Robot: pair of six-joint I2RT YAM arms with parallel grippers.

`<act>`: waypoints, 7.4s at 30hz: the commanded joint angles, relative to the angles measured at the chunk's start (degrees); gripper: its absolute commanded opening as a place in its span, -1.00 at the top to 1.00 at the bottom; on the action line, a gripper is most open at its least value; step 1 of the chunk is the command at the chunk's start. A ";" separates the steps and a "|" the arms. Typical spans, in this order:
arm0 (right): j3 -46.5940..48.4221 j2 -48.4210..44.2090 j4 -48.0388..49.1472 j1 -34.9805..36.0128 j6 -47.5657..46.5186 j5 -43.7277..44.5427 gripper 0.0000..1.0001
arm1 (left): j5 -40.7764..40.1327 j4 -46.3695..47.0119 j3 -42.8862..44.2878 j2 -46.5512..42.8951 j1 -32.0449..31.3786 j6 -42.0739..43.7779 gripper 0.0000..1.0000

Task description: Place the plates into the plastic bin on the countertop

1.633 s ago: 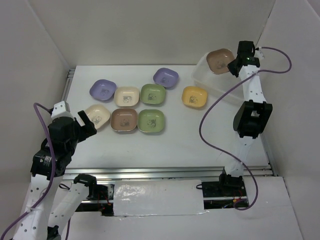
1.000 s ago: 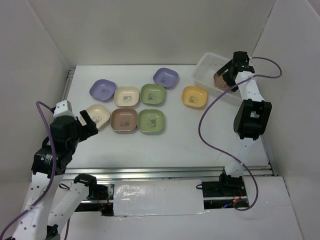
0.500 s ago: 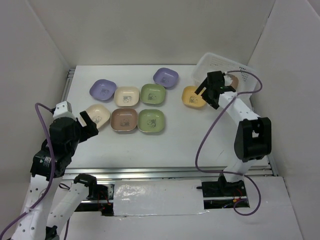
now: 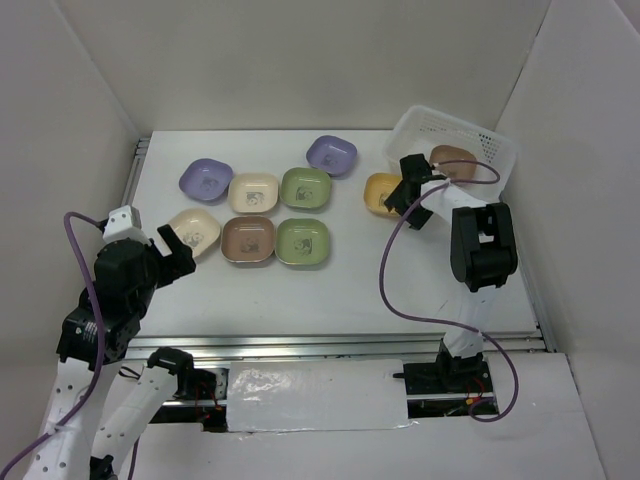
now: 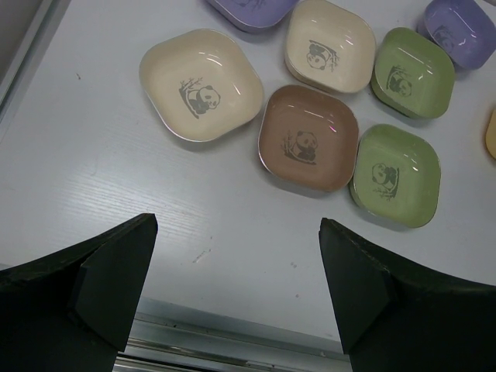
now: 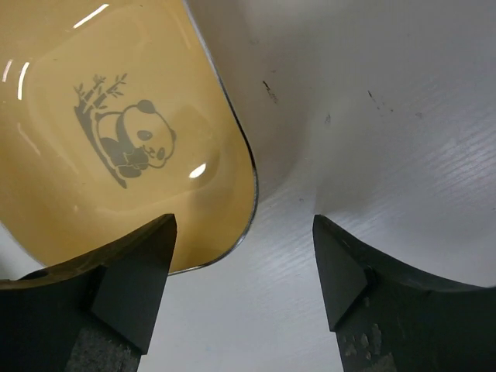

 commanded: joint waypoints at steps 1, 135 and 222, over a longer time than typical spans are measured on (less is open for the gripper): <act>3.86 -0.99 -0.35 -0.27 0.39 -0.22 -0.56 | -0.45 2.22 -0.26 -0.83 -0.25 1.27 -0.98; 42.98 16.25 -13.27 -23.48 -24.31 -5.15 1.00 | -0.36 2.39 -0.35 0.32 -7.28 1.45 -0.99; 62.66 20.73 -16.52 -18.73 -30.29 10.13 -0.70 | -10.36 -1.73 3.33 5.40 -7.81 -3.99 -0.99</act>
